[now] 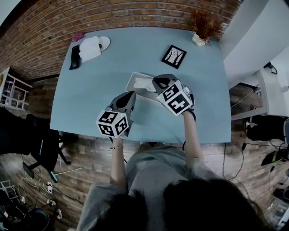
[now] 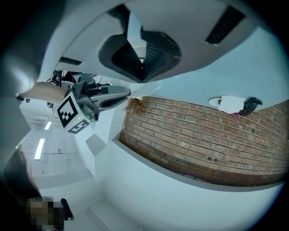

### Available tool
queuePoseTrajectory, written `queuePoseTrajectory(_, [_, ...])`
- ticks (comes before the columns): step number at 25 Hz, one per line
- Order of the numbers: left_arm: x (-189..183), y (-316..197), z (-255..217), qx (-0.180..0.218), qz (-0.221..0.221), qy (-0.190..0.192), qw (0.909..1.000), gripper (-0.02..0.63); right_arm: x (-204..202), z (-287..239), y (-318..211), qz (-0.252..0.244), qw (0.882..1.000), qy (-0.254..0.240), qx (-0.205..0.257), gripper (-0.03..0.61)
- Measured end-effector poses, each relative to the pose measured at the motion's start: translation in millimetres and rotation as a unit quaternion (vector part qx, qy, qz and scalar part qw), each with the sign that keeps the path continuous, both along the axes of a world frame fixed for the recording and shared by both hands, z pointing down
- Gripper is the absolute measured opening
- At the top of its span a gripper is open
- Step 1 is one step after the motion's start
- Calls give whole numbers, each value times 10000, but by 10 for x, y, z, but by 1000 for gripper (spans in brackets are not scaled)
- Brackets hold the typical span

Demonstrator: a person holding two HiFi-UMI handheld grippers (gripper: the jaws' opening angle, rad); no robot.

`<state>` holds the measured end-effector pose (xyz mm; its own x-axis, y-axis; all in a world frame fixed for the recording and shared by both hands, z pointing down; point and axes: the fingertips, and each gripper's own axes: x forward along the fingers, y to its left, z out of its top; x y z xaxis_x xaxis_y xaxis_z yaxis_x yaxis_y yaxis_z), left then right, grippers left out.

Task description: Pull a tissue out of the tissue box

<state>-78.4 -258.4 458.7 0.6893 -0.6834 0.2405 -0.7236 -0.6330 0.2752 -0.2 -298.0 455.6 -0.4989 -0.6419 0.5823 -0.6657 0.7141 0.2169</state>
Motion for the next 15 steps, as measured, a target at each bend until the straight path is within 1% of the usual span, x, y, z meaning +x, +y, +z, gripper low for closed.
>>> queuePoseTrajectory(15, [100,231,-177,203,-97,-1,9997,3,130,-230,216,-21,9995,-182,254,2])
